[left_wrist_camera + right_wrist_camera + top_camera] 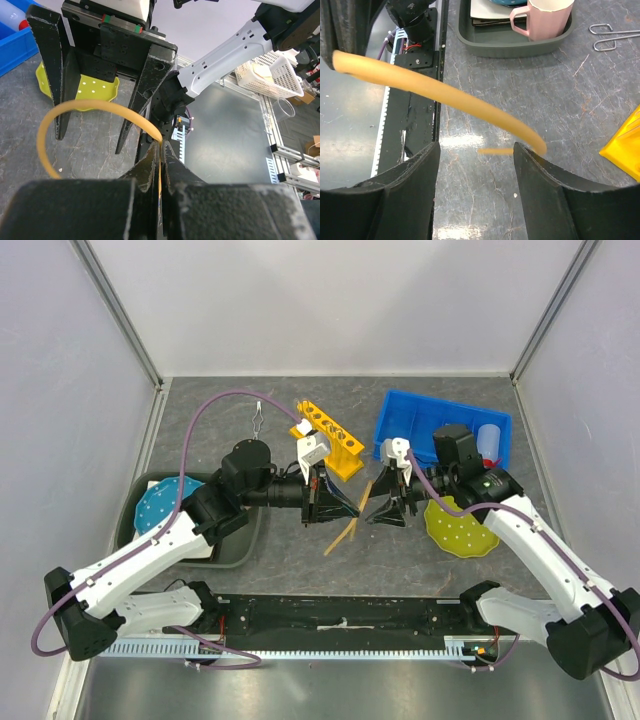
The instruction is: Organize the chemistry lab equipment
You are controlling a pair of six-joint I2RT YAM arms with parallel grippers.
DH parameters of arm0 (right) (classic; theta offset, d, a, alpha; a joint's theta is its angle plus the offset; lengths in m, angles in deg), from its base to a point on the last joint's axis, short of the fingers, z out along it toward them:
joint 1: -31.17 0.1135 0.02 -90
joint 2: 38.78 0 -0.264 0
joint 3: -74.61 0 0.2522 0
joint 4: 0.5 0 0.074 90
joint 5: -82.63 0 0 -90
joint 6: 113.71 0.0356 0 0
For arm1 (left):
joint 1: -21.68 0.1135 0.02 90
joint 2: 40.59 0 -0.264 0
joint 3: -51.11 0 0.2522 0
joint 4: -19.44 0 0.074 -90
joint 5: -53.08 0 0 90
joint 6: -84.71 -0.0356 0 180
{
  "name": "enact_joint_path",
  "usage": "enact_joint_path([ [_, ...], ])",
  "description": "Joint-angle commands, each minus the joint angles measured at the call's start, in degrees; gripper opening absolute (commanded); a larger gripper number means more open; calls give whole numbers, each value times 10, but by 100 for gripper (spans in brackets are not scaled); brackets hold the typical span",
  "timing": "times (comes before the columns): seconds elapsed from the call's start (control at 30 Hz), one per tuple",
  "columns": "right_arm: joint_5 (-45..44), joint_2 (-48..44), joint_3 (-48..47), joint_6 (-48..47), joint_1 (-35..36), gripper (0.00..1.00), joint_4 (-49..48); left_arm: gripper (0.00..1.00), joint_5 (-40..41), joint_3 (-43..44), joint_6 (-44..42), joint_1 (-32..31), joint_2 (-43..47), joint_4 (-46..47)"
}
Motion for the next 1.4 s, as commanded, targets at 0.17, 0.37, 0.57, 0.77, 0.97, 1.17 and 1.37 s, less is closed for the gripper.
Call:
enact_joint_path([
  [0.17,-45,13,-56,10,1,67,-12,2,-4,3,11,-2,6,33],
  [0.37,-49,10,-77,-46,1,67,57,2,2,3,8,-1,-2,27],
  [0.57,4,34,-50,17,2,66,-8,2,-19,9,22,-2,-22,44],
  [0.77,-2,68,-71,48,3,33,-30,2,-24,2,31,-2,-19,54],
  [0.97,-60,61,-122,-6,2,6,41,2,9,-30,14,-1,-1,49],
  [1.17,-85,30,-171,-49,2,2,97,28,81,-58,-17,9,-11,38],
  [1.37,-59,37,-185,-22,2,2,99,41,106,-46,-18,10,-42,90],
])
